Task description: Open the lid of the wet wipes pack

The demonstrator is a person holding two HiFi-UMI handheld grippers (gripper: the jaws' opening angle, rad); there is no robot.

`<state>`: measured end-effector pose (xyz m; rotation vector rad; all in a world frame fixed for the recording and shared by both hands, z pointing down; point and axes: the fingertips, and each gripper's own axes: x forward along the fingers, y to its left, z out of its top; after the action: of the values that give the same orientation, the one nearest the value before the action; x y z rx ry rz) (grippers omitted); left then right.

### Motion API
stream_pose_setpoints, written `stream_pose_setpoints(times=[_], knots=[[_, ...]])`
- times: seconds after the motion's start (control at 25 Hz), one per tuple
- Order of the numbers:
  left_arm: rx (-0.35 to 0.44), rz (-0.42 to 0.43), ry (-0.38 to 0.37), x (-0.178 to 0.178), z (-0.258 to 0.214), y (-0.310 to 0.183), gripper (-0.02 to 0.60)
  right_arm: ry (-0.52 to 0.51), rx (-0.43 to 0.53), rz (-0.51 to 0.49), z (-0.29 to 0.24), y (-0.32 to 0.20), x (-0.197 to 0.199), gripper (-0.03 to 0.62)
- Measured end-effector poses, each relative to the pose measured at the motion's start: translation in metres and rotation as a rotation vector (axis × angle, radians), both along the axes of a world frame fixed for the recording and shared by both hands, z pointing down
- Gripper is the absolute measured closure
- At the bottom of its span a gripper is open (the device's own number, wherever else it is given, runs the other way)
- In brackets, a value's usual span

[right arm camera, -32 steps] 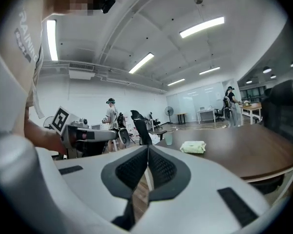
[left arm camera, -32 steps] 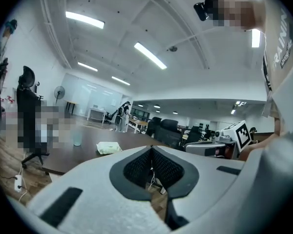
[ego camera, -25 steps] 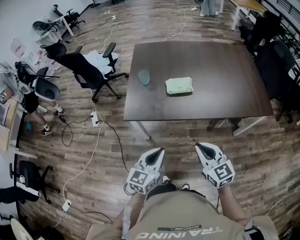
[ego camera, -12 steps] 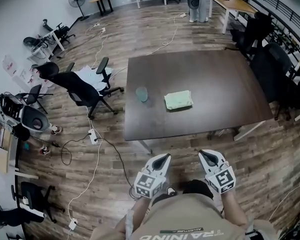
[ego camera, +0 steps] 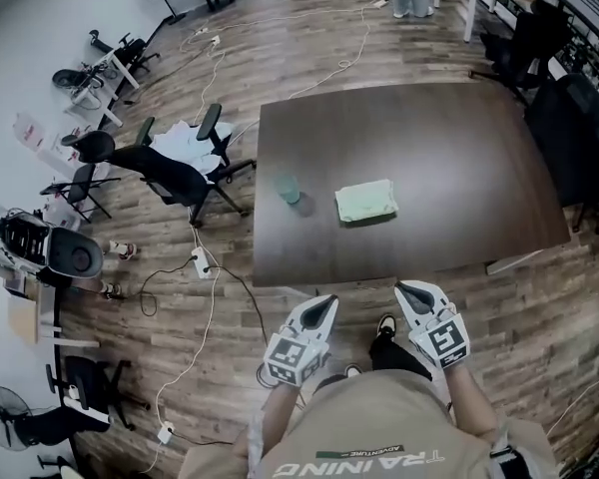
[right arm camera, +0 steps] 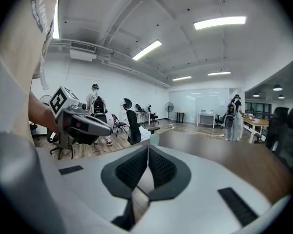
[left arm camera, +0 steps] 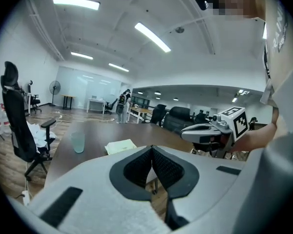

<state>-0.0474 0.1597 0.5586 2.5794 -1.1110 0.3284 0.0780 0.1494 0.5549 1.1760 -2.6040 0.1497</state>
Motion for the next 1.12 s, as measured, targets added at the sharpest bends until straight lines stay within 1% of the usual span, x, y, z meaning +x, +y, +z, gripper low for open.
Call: stream_pose_setpoints(times=[0.04,0.12,0.2,0.28,0.4,0.48,0.56,0.64,0.72,0.84,0.92,1.0,1.08,1.12], knots=[[0.019,0.01,-0.024,0.005,-0.004,-0.01,0.572,-0.005,0.016,-0.011,-0.003,-0.014,0.002,0.579],[0.064,0.039,-0.099,0.015,-0.008,-0.028,0.572,-0.015,0.037,-0.025,-0.005,-0.037,0.006,0.579],[0.099,0.061,-0.155,0.028,-0.012,-0.042,0.572,-0.027,0.035,-0.032,-0.004,-0.054,0.013,0.579],[0.106,0.059,-0.146,0.039,-0.014,-0.056,0.572,-0.04,0.024,-0.046,0.0,-0.068,0.019,0.579],[0.071,0.007,-0.094,0.049,-0.006,-0.081,0.572,-0.028,0.015,-0.073,0.01,-0.092,0.024,0.579],[0.068,-0.012,-0.102,0.055,-0.006,-0.094,0.572,-0.007,0.01,-0.069,0.015,-0.108,0.029,0.579],[0.103,0.014,-0.141,0.063,-0.012,-0.104,0.572,0.013,0.002,-0.046,0.017,-0.124,0.035,0.579],[0.126,0.048,-0.155,0.07,-0.017,-0.116,0.572,0.023,-0.008,-0.032,0.017,-0.14,0.039,0.579],[0.127,0.059,-0.137,0.072,-0.018,-0.132,0.572,0.044,-0.006,-0.037,0.017,-0.158,0.039,0.579],[0.113,0.05,-0.108,0.064,-0.014,-0.157,0.572,0.084,-0.009,-0.04,0.021,-0.183,0.027,0.579],[0.098,0.053,-0.096,0.056,-0.007,-0.176,0.572,0.117,-0.051,-0.026,0.033,-0.199,0.019,0.579],[0.084,0.072,-0.092,0.05,-0.001,-0.195,0.572,0.146,-0.123,-0.013,0.049,-0.211,0.012,0.579],[0.078,0.099,-0.09,0.046,0.003,-0.211,0.572,0.155,-0.183,-0.008,0.059,-0.218,0.008,0.579],[0.078,0.114,-0.09,0.045,0.004,-0.22,0.572,0.155,-0.198,-0.001,0.06,-0.223,0.006,0.579]])
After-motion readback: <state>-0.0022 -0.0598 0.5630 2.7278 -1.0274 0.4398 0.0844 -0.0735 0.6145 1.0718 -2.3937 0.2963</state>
